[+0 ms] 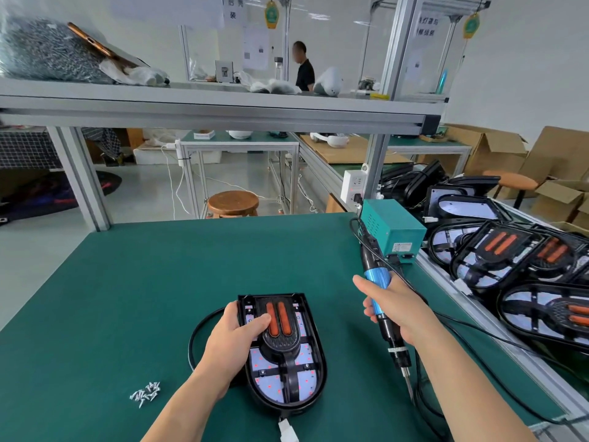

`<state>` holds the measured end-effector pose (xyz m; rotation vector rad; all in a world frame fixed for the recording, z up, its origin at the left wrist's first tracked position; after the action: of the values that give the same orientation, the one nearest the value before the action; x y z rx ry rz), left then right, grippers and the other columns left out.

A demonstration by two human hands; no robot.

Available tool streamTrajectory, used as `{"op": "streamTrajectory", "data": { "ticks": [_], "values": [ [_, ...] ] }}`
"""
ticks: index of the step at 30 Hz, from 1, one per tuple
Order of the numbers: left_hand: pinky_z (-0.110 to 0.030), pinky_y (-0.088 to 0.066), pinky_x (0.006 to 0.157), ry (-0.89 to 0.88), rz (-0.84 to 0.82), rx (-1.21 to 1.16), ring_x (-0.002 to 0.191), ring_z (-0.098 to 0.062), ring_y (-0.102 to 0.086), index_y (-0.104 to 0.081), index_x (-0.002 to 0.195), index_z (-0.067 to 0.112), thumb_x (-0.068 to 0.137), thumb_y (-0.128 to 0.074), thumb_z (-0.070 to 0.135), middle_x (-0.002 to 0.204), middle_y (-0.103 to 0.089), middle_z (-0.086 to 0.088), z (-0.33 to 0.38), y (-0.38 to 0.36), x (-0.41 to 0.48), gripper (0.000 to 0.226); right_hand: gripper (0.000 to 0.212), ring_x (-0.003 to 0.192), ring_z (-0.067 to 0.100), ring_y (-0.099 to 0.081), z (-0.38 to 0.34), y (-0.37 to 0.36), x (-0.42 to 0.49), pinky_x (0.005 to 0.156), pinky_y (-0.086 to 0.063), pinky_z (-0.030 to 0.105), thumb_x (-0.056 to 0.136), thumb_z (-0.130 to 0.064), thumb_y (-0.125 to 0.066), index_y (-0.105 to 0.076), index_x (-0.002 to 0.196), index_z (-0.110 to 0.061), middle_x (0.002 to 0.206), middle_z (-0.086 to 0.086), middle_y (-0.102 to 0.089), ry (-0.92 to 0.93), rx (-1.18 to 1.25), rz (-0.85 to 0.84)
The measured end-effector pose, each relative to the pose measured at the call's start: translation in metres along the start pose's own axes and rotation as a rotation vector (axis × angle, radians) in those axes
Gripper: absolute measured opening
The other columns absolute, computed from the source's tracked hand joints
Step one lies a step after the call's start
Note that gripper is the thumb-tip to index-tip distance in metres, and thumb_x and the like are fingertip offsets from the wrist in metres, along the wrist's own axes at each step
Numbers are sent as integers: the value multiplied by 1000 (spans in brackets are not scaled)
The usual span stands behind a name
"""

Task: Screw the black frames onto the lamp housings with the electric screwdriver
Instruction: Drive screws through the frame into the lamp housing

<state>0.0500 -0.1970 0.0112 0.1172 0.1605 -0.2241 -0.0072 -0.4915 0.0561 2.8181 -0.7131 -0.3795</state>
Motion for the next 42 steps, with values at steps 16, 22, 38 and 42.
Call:
{"op": "streamTrajectory", "data": {
  "ticks": [16,22,38,42],
  "values": [
    [-45,-52,98,9,-4,-16,100,-16,-72,-62,112,30,89,-73,28,102,-76,10,-2,-1,2,25,43,69,17,-72,15,17,21,61,-53,31,87,-28,-68,-34,110,-16,100,5,-61,-34,-567,67],
    [-47,-52,99,12,-14,-3,102,-18,-71,-62,112,30,90,-73,30,104,-76,9,-2,-1,1,25,43,85,27,-67,8,23,23,62,-47,31,86,-26,-68,-33,109,-17,104,9,-60,-15,-733,113],
    [-47,-54,97,23,-14,-9,98,-16,-73,-63,112,28,81,-77,34,102,-77,9,2,-1,-3,34,38,86,26,-58,9,24,40,62,-39,31,90,-35,-67,-38,108,-18,102,3,-57,42,-914,184],
    [-46,-54,97,28,-19,-14,99,-17,-72,-63,113,28,67,-74,44,102,-77,9,4,-2,-3,49,45,108,28,-54,10,25,42,79,-43,34,92,-40,-66,-45,122,-14,120,8,-51,50,-973,218]
  ]
}}
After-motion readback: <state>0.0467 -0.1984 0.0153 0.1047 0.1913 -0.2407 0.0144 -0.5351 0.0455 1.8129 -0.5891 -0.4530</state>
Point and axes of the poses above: each hand's wrist, its own x-axis towards the middle knuckle, its own y-axis out of the back of the hand, z = x × y, the point moved 7 cm from there along x, towards the middle knuckle
